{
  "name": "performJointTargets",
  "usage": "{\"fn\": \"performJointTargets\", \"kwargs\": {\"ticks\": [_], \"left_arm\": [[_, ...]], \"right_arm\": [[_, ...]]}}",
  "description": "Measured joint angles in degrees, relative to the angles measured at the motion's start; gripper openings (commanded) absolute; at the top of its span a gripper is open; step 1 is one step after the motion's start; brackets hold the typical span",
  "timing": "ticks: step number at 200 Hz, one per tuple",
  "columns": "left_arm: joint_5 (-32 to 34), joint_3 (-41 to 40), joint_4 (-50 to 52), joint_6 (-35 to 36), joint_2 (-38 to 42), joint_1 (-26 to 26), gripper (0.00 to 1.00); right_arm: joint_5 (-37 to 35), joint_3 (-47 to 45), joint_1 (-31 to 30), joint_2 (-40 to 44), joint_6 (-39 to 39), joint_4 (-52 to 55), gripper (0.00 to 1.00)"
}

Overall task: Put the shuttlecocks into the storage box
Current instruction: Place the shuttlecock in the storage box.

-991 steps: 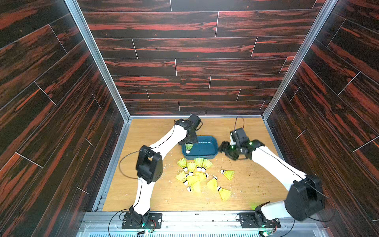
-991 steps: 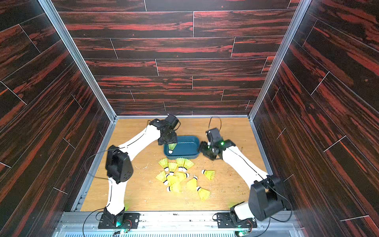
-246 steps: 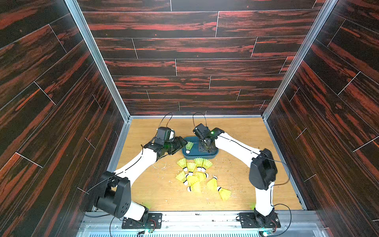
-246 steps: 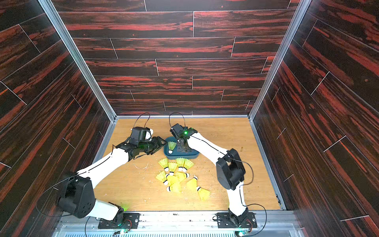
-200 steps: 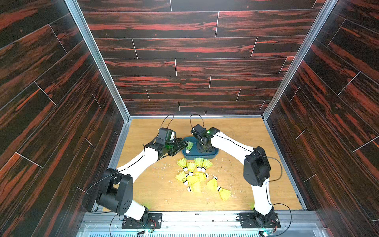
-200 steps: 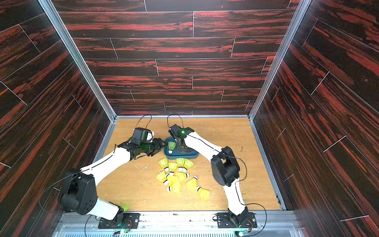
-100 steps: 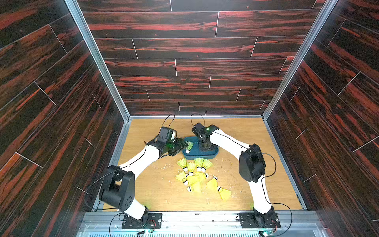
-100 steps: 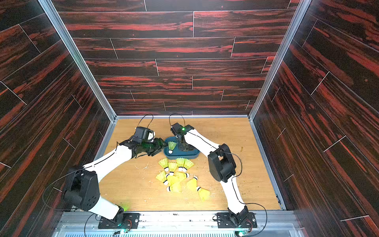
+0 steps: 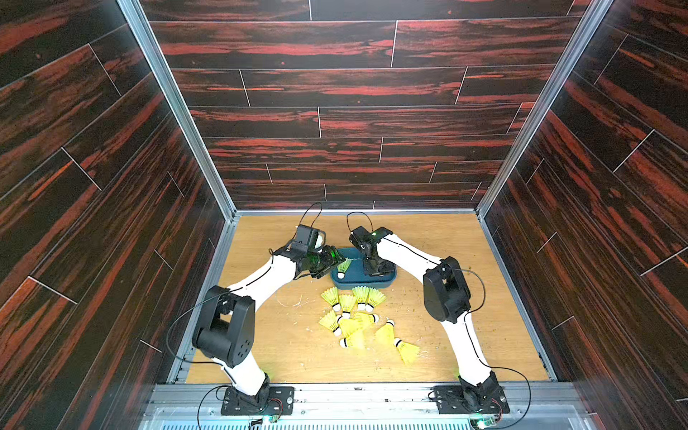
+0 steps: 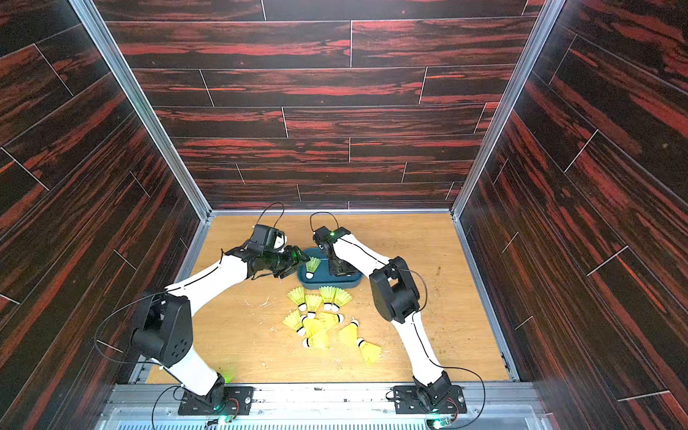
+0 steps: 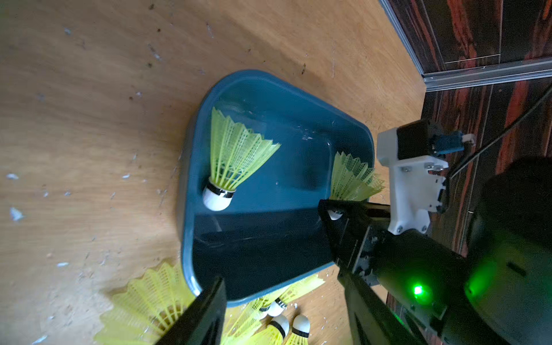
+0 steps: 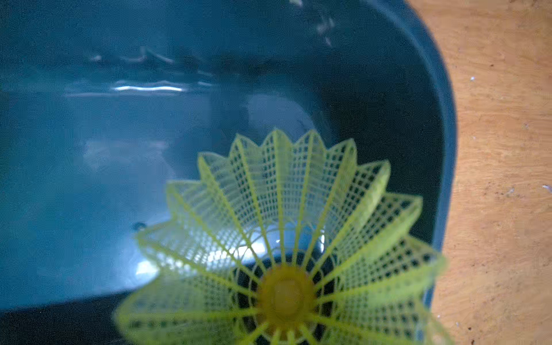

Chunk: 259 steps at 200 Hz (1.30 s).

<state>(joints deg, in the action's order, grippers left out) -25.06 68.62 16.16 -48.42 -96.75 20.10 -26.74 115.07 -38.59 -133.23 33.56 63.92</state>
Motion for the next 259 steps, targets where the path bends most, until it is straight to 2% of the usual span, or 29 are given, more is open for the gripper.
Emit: {"fn": "performJointTargets", "kwargs": {"ticks": [80, 195, 259], "left_arm": [[-0.5, 0.0, -0.2, 0.4, -0.1, 0.0, 0.67], [-0.6, 0.0, -0.3, 0.4, -0.4, 0.0, 0.67], [-0.7, 0.0, -0.3, 0.6, -0.4, 0.0, 0.67]], "right_arm": [[-2.5, 4.8, 0.9, -5.5, 0.1, 2.3, 0.25], [-2.7, 6.4, 1.3, -6.5, 0.5, 3.4, 0.47], [-2.4, 7.2, 1.3, -6.5, 0.5, 3.7, 0.52]]}}
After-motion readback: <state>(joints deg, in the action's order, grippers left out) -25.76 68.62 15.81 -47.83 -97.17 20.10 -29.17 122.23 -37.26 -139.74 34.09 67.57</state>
